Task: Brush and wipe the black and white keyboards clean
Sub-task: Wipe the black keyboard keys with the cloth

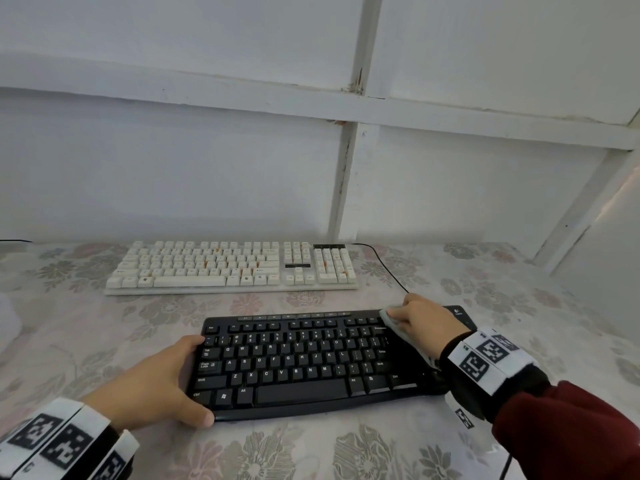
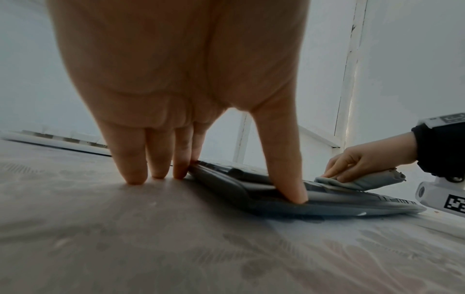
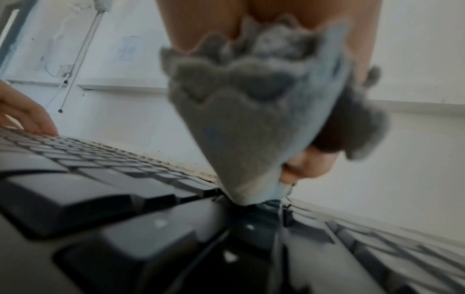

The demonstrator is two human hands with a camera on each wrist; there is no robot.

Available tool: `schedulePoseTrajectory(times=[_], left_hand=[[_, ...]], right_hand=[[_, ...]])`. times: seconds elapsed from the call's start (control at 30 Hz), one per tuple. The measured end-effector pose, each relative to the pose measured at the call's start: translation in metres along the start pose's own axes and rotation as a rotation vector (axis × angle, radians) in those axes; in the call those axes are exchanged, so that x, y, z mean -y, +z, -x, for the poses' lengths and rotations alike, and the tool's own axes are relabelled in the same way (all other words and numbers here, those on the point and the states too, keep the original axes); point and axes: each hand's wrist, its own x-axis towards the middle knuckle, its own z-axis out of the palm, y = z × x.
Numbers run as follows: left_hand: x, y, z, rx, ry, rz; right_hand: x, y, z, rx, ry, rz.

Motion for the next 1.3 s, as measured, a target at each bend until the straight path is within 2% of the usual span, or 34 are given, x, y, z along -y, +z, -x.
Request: schedulePoseTrajectory(times=[0.17, 0.23, 0.33, 0.43, 0.47, 0.57, 0.67, 0.77, 0.97, 1.17, 1.3], left_hand=[[-0.002, -0.001, 0.002, 0.006, -0.012, -0.007], [-0.004, -0.001, 0.003, 0.000, -0.016, -0.028], [-0.005, -0.001, 0.005, 0.005, -0.030, -0.049], [-0.004, -0.001, 0.005, 0.013, -0.040, -0.045], [-0.003, -0.001, 0.004, 0.011, -0.040, -0.045], [-0.004, -0.002, 0.004, 0.007, -0.036, -0.047], [-0.004, -0.001, 0.003, 0.008, -0.032, -0.045], [-0.002, -0.001, 0.003, 0.010, -0.027, -0.046], [0.002, -0.001, 0.000, 0.006, -0.019, -0.031], [0.007, -0.002, -0.002, 0.021, -0.002, 0.010], [0.006, -0.001, -0.003, 0.017, -0.007, 0.013]], right_hand=[[0.002, -0.001, 0.002, -0.034, 0.017, -0.020], [0.000, -0.001, 0.005, -0.036, 0.097, -0.038], [-0.013, -0.009, -0.001, -0.025, 0.271, -0.192], [-0.009, -0.022, -0.007, 0.058, 0.311, -0.127], [-0.001, -0.027, -0.006, 0.068, 0.298, -0.087], [0.033, -0.031, -0.006, 0.048, 0.121, -0.114], [0.076, -0.019, -0.004, 0.130, -0.053, -0.141], [0.094, -0.004, -0.006, 0.075, -0.117, -0.035], [0.061, -0.006, 0.007, 0.000, -0.090, 0.023], [0.014, -0.011, 0.008, 0.005, 0.099, -0.018], [-0.006, -0.012, 0.002, 0.008, 0.190, 0.067]])
